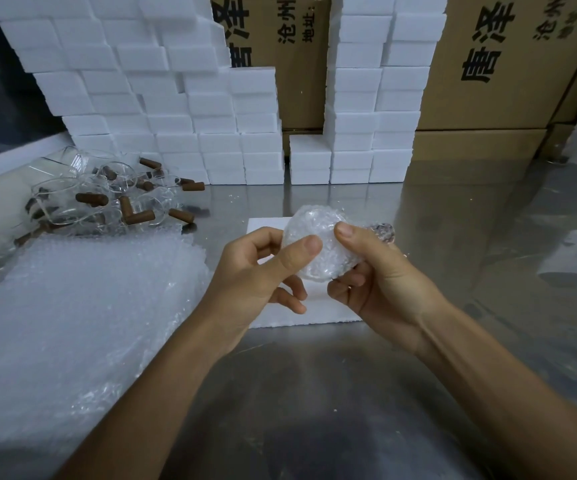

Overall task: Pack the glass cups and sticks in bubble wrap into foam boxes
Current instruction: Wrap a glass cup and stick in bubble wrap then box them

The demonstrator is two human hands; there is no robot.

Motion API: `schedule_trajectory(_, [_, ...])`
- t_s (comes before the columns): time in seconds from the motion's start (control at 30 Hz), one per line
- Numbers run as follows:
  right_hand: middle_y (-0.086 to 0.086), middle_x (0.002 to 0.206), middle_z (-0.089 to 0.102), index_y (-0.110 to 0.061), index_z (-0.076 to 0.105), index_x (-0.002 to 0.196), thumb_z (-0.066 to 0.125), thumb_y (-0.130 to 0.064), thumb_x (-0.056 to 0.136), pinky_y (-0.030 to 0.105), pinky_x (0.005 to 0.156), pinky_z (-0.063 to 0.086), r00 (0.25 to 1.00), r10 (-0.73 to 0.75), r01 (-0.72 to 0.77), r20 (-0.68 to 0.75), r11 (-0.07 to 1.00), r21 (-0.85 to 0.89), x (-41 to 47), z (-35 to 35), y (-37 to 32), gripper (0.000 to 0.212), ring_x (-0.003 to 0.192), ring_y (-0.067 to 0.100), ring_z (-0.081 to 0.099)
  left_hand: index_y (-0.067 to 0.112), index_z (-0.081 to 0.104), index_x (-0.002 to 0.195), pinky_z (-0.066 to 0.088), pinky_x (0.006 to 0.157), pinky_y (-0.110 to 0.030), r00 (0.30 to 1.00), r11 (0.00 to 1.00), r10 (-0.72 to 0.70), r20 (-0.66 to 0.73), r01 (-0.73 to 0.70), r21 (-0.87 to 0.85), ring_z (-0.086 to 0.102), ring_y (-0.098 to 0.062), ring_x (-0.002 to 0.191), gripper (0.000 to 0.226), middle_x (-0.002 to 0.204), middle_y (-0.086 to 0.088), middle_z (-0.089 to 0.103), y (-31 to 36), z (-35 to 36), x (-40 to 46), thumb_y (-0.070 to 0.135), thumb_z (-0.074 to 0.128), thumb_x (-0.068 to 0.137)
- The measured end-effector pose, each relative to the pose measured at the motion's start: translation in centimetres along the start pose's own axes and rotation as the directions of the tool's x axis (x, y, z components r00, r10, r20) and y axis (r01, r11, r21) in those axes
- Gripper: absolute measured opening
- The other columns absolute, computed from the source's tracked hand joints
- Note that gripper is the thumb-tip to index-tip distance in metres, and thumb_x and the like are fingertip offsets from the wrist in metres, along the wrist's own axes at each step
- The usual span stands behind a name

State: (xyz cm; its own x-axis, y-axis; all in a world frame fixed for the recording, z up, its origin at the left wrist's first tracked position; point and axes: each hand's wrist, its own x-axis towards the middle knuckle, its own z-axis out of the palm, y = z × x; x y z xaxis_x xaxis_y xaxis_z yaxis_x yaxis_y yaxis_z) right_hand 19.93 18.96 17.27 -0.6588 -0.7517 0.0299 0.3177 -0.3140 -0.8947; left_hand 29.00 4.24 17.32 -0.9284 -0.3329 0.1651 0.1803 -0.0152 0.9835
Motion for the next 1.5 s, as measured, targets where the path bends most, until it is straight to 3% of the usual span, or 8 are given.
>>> schedule_trajectory(0.2, [-0.003, 0.100, 0.075, -0.025, 0.078, 0.097, 0.083, -0.032, 0.071, 0.024, 0.069, 0.049, 0.995, -0.098, 0.098, 0.012, 0.961, -0.260, -0.1, -0.4, -0.1, 0.028, 0.086, 0.012, 0.066, 0.021, 0.072, 0.110, 0.056, 0.053, -0.030, 0.998, 0.992, 0.069, -0.005, -0.068, 0.106, 0.070, -0.026, 0.075, 0.057, 0.104, -0.004, 0.072, -0.2, -1.0, 0.1, 0.048, 0.080, 0.060])
schedule_trajectory(0.33, [0.000, 0.113, 0.074, -0.022, 0.069, 0.119, 0.083, -0.027, 0.069, 0.035, 0.081, 0.053, 0.992, -0.127, 0.117, -0.004, 0.926, -0.359, 0.0, -0.6, -0.3, 0.052, 0.104, 0.019, 0.070, 0.035, 0.066, 0.118, 0.058, 0.055, -0.034, 0.982, 0.963, 0.184, 0.038, -0.188, 0.193, 0.070, -0.027, 0.092, 0.055, 0.118, 0.002, 0.068, -0.2, -1.6, 0.1, 0.039, 0.083, 0.065])
schedule_trajectory(0.47, [-0.004, 0.113, 0.072, -0.026, 0.064, 0.123, 0.094, -0.023, 0.060, 0.023, 0.073, 0.055, 0.978, -0.210, 0.191, 0.002, 0.884, -0.427, 0.0, -0.6, -0.8, 0.069, 0.102, 0.014, 0.070, 0.039, 0.059, 0.121, 0.060, 0.056, -0.036, 0.955, 0.895, 0.295, 0.016, -0.282, 0.346, 0.068, -0.021, 0.097, 0.059, 0.123, 0.006, 0.063, -0.1, -1.7, 0.1, 0.042, 0.082, 0.068])
schedule_trajectory(0.63, [-0.009, 0.110, 0.070, -0.027, 0.061, 0.117, 0.093, -0.025, 0.052, 0.030, 0.079, 0.060, 0.942, -0.333, 0.309, 0.041, 0.816, -0.489, -0.1, -1.4, -1.0, 0.072, 0.101, 0.016, 0.070, 0.037, 0.052, 0.128, 0.059, 0.059, -0.024, 0.896, 0.716, 0.444, 0.007, -0.360, 0.598, 0.061, -0.005, 0.097, 0.068, 0.121, 0.014, 0.057, -0.4, -1.8, 0.2, 0.049, 0.077, 0.067])
schedule_trajectory(0.87, [-0.020, 0.105, 0.064, -0.029, 0.059, 0.114, 0.094, -0.018, 0.063, 0.031, 0.059, 0.058, 0.872, -0.468, 0.409, 0.144, 0.534, -0.740, 0.0, -1.5, -1.0, 0.062, 0.087, 0.014, 0.064, 0.024, 0.052, 0.134, 0.055, 0.054, -0.016, 0.802, 0.446, 0.589, 0.101, -0.426, 0.787, 0.060, -0.009, 0.087, 0.073, 0.118, 0.013, 0.050, -1.2, -2.0, 0.5, 0.048, 0.079, 0.071])
schedule_trajectory(1.03, [-0.013, 0.112, 0.062, -0.028, 0.058, 0.120, 0.091, -0.025, 0.068, 0.031, 0.063, 0.058, 0.814, -0.557, 0.436, 0.164, 0.400, -0.806, 0.3, -1.7, 0.1, 0.062, 0.082, 0.013, 0.065, 0.034, 0.048, 0.134, 0.053, 0.059, -0.013, 0.827, 0.493, 0.555, 0.083, -0.409, 0.768, 0.060, -0.006, 0.084, 0.074, 0.088, 0.027, 0.054, -1.2, -2.3, 0.4, 0.053, 0.079, 0.070])
schedule_trajectory(1.27, [-0.001, 0.118, 0.054, -0.023, 0.058, 0.124, 0.086, -0.010, 0.075, 0.016, 0.074, 0.055, 0.731, -0.628, 0.474, 0.268, 0.184, -0.861, 0.9, -1.7, 1.7, 0.058, 0.092, 0.008, 0.060, 0.044, 0.043, 0.111, 0.044, 0.074, -0.001, 0.896, 0.662, 0.438, -0.066, -0.272, 0.699, 0.052, 0.015, 0.099, 0.070, 0.098, 0.035, 0.054, -2.2, -1.9, 0.6, 0.080, 0.069, 0.058])
schedule_trajectory(1.5, [-0.014, 0.125, 0.056, -0.035, 0.048, 0.135, 0.075, -0.015, 0.086, 0.012, 0.085, 0.052, 0.812, -0.559, 0.442, 0.166, 0.405, -0.800, 0.8, -1.4, 2.2, 0.059, 0.099, 0.004, 0.066, 0.034, 0.044, 0.094, 0.043, 0.071, -0.015, 0.852, 0.622, 0.473, -0.224, -0.142, 0.770, 0.053, -0.006, 0.090, 0.054, 0.091, 0.020, 0.052, -3.4, -2.3, 1.1, 0.055, 0.083, 0.063])
